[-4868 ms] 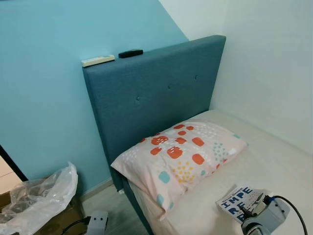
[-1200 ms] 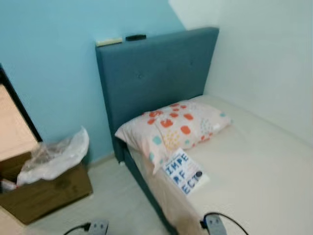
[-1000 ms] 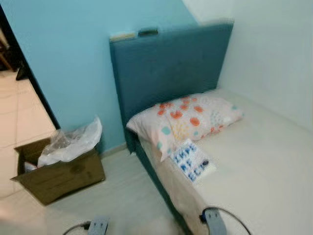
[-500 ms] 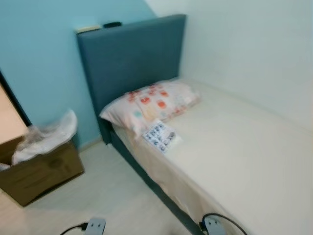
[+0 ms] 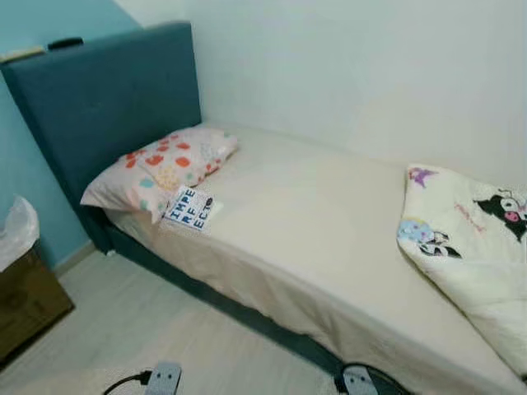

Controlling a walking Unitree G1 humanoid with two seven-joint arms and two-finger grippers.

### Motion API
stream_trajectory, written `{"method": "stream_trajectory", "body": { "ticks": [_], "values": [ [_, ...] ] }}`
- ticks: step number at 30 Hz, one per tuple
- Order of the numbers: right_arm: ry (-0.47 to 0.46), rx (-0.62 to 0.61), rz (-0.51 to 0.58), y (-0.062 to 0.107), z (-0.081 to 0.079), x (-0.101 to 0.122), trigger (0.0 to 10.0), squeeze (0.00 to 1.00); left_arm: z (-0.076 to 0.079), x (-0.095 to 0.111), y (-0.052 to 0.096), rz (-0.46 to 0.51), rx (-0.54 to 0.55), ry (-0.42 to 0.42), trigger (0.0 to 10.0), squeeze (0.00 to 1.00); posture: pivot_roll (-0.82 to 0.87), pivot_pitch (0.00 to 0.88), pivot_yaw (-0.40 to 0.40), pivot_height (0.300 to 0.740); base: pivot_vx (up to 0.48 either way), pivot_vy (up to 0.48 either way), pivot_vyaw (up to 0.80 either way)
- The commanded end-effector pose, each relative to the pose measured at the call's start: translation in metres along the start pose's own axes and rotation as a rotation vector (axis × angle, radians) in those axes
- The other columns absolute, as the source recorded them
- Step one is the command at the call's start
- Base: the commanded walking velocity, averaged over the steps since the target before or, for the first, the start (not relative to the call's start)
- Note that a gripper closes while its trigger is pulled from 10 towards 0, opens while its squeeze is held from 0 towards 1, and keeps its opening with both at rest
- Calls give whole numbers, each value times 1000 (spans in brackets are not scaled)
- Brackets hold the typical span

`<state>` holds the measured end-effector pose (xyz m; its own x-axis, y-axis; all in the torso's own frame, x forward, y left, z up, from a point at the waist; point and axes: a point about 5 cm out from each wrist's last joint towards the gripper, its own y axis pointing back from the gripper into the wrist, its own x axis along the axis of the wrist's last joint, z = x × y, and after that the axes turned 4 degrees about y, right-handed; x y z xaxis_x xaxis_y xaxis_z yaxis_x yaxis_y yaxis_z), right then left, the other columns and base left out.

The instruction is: Clean up the room

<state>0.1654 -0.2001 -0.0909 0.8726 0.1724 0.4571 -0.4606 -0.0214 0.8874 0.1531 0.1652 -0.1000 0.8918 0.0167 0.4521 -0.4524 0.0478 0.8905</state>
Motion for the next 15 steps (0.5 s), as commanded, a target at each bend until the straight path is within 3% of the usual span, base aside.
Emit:
{"method": "stream_trajectory", "body": {
  "ticks": [1,7,15],
  "values": [
    [-15,-4,0,0,1,-2,10000,0,-1,5,0,21,0,10,10000,0,-121,0,11,733,0,0,0],
    [-24,-9,-2,0,1,-2,10000,0,-2,7,0,22,-14,-13,10000,0,-126,0,14,733,0,0,0],
    [-23,-9,-3,0,1,-1,10000,0,-2,8,0,16,-16,-14,10000,0,-126,0,16,733,0,-473,0]
  ]
}}
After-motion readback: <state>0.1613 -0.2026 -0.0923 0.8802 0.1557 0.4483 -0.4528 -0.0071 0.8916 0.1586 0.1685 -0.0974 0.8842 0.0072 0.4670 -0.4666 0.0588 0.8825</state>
